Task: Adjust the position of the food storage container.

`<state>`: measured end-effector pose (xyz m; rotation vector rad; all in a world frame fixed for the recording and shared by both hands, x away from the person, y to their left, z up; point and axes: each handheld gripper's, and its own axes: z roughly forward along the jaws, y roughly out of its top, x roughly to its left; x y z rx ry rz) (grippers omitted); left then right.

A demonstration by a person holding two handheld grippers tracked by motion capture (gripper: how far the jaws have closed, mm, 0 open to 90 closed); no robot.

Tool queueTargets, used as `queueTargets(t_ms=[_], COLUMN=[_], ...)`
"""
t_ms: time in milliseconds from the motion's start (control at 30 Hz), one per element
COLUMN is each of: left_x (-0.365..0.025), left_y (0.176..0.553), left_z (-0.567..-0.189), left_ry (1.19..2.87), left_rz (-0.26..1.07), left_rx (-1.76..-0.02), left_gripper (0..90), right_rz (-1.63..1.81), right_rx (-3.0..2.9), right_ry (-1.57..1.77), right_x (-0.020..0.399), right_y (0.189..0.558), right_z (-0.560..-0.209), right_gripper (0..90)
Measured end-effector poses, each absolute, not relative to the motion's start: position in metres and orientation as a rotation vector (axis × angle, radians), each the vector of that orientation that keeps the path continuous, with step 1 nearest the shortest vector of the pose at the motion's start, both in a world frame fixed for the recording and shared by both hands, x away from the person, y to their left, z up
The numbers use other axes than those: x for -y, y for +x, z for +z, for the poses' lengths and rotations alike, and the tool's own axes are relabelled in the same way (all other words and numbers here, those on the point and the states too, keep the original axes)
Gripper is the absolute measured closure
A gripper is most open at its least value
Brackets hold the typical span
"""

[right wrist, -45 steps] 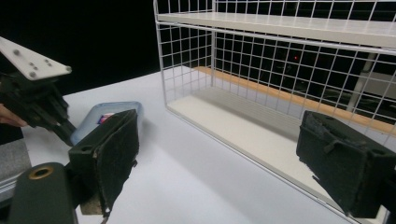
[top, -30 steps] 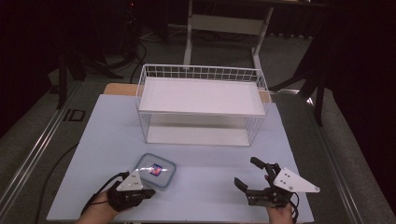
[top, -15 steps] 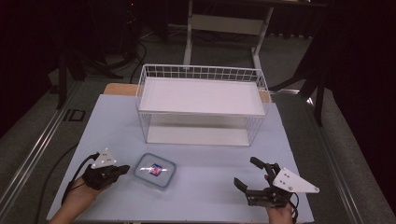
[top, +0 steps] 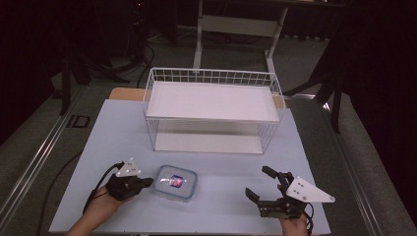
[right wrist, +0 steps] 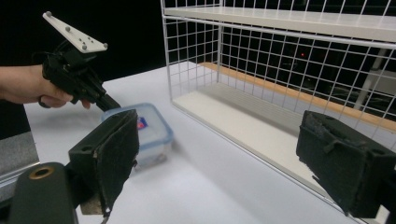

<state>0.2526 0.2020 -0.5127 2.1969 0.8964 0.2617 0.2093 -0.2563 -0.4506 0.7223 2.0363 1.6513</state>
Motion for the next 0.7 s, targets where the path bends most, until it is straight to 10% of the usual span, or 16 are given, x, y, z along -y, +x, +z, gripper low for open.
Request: queueTargets(t_ms=[700], left_x=[-0.116], left_y=[0.262], left_z=[-0.511], left_ry=[2.248], left_rz=[0.141], left_rx=[-0.739], left_gripper=[90.0], right_rz=[1.652], right_rx=[-2.046], right_ry=[0.728], right_x=[0.259], right_y=[0.211], right_z=[-0.452], right_gripper=[13.0])
